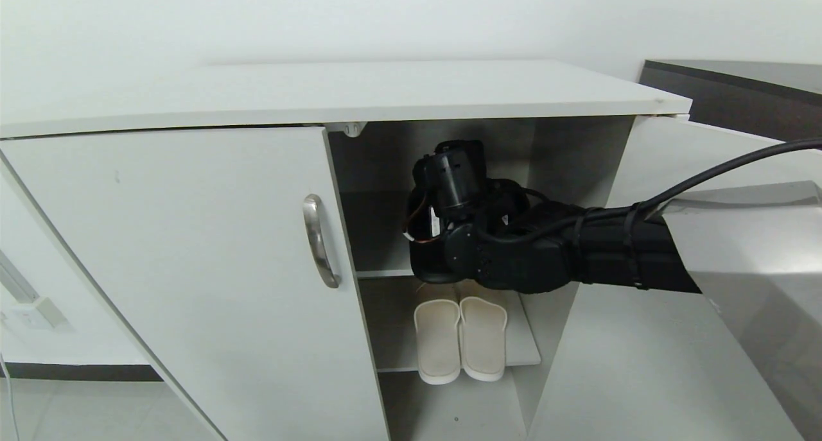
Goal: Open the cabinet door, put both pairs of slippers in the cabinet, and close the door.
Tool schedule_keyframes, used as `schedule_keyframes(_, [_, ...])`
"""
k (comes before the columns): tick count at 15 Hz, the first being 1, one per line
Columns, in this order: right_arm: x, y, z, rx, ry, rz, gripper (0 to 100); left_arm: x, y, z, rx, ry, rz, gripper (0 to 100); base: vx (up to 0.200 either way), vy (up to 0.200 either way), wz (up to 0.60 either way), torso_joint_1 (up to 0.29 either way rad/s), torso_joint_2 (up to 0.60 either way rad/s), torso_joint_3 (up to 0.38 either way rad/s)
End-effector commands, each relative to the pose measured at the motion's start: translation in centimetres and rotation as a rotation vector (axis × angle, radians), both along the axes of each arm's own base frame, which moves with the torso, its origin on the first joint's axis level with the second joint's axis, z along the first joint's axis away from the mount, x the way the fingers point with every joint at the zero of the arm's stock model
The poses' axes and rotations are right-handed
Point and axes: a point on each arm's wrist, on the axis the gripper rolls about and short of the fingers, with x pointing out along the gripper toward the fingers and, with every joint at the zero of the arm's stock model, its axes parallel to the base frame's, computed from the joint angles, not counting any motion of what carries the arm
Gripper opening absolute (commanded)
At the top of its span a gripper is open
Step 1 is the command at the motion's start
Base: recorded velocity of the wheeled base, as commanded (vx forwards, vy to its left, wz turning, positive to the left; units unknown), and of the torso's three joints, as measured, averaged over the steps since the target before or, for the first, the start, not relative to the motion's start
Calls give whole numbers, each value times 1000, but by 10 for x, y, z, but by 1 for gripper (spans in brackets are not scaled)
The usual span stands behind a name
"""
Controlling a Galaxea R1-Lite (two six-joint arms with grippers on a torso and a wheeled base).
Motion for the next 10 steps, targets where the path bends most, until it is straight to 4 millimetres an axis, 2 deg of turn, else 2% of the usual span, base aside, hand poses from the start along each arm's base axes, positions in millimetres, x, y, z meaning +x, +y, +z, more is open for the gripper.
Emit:
schedule_keyframes(1, [4, 2, 5, 14, -10, 1, 0, 0, 0, 0, -1, 1, 0, 0, 0, 0, 0, 0, 0, 0])
schedule_keyframes(10, [15, 1, -8, 4, 8, -14, 0, 0, 0, 0, -1, 1, 2, 0, 0, 0, 0, 0, 0, 0])
